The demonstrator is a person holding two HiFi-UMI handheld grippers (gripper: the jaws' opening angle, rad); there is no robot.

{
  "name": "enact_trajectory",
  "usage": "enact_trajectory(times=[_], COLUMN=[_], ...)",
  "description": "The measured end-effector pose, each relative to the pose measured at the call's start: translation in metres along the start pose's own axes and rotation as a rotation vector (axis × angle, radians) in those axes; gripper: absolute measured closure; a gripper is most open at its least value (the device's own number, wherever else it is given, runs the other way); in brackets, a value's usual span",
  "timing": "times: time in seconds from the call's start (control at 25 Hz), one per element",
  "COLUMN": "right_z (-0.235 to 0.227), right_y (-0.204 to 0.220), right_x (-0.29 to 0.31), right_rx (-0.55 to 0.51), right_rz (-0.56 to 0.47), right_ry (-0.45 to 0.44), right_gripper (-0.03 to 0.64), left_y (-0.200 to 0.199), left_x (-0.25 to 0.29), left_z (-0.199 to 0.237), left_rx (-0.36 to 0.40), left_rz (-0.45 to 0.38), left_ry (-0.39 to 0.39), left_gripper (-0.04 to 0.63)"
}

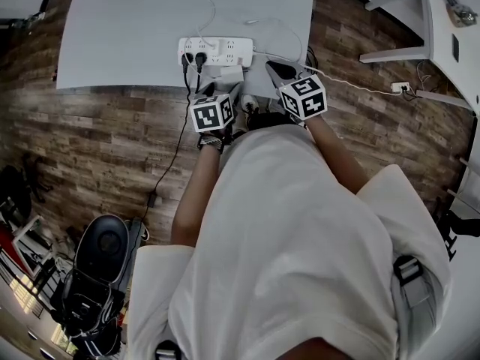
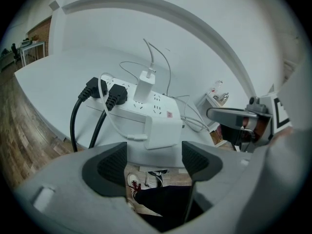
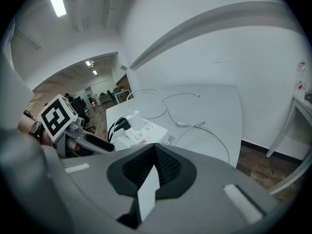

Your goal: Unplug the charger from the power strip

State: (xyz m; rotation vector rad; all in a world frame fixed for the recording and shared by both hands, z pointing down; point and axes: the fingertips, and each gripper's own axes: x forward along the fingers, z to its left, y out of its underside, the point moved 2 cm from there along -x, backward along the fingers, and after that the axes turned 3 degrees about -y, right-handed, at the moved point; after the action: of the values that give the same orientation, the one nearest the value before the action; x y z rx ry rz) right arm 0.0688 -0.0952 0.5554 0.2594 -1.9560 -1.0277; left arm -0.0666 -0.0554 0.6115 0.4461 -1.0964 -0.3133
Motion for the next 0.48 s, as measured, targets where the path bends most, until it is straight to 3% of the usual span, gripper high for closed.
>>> enact_trajectory(times=[0.16,0.32,0.48], right_z=[0.010,0.021,0.038], right_y=[-0.004,-0.016,-0.038], right_x=[-0.016,-0.032,-0.052], right_rx=[-0.007,-0.014,-0.030], right_rz=[-0.032,-0.083,-0.154], right_ry=[0.015,0.034,0.046], right_gripper=[0.615,0.615,0.615], left_y=[-0.004,-0.022,-0.041], left_x=[-0.015,-0.038,-0.067], left_z=[-0.004,-0.012,-0.016], left_rx=[0.036,0.182,0.234], left_rz=[-0.032,-0.120,-0.195], left_ry=[-0.006,-0.035,-0.033], left_gripper=[0.239,0.270,0.318])
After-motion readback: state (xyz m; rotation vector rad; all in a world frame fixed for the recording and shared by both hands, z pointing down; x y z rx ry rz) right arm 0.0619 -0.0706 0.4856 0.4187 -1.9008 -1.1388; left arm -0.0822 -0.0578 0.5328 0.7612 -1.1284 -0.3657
